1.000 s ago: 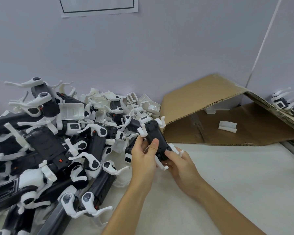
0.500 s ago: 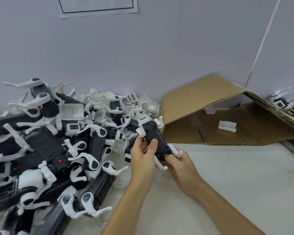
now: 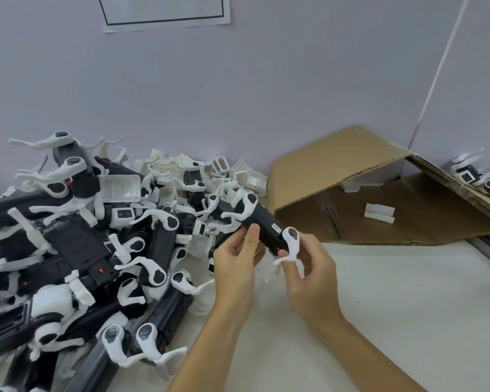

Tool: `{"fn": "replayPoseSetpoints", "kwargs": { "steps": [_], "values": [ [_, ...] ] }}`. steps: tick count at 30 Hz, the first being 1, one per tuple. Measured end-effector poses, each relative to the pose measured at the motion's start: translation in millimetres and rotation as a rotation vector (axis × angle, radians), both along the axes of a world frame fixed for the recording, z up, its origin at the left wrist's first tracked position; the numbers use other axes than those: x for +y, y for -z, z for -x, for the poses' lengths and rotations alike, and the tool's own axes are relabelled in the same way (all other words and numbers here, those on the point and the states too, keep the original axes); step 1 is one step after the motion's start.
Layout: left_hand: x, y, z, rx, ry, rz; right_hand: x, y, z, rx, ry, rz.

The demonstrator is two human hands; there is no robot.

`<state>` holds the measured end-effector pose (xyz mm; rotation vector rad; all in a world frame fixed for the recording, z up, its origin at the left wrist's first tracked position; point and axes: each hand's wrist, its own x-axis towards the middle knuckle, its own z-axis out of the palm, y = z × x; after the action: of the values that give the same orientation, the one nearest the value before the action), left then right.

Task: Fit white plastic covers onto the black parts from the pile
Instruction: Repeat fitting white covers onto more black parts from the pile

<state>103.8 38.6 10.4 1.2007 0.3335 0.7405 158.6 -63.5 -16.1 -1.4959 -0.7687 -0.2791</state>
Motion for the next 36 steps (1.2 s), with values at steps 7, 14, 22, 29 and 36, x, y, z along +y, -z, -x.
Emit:
{"fn": "replayPoseSetpoints", "kwargs": {
  "steps": [7, 14, 22, 29, 36],
  "values": [
    [7.4, -10.6, 6.6, 0.057, 0.045, 0.054, -6.8, -0.3, -6.5, -0.534, 0.100, 0.192],
    [11.1, -10.0, 6.0, 0.176, -0.014, 0.137, -6.2, -16.3, -10.0, -0.252, 0.100, 0.152],
    [12.8, -12.1, 4.4, 0.143, -0.057, 0.241, 40.0, -93.0, -65.5, -0.339, 0.078, 0.799],
    [13.4, -10.1, 4.3, 0.111, -0.036, 0.282, 112.8, -108.8, -96.4, -0.527, 0.014, 1.597],
    [12.5, -7.7, 5.7, 0.143, 0.009, 0.205, 127.0, -107.5, -113.5, -0.534, -0.138, 1.796]
  ]
}}
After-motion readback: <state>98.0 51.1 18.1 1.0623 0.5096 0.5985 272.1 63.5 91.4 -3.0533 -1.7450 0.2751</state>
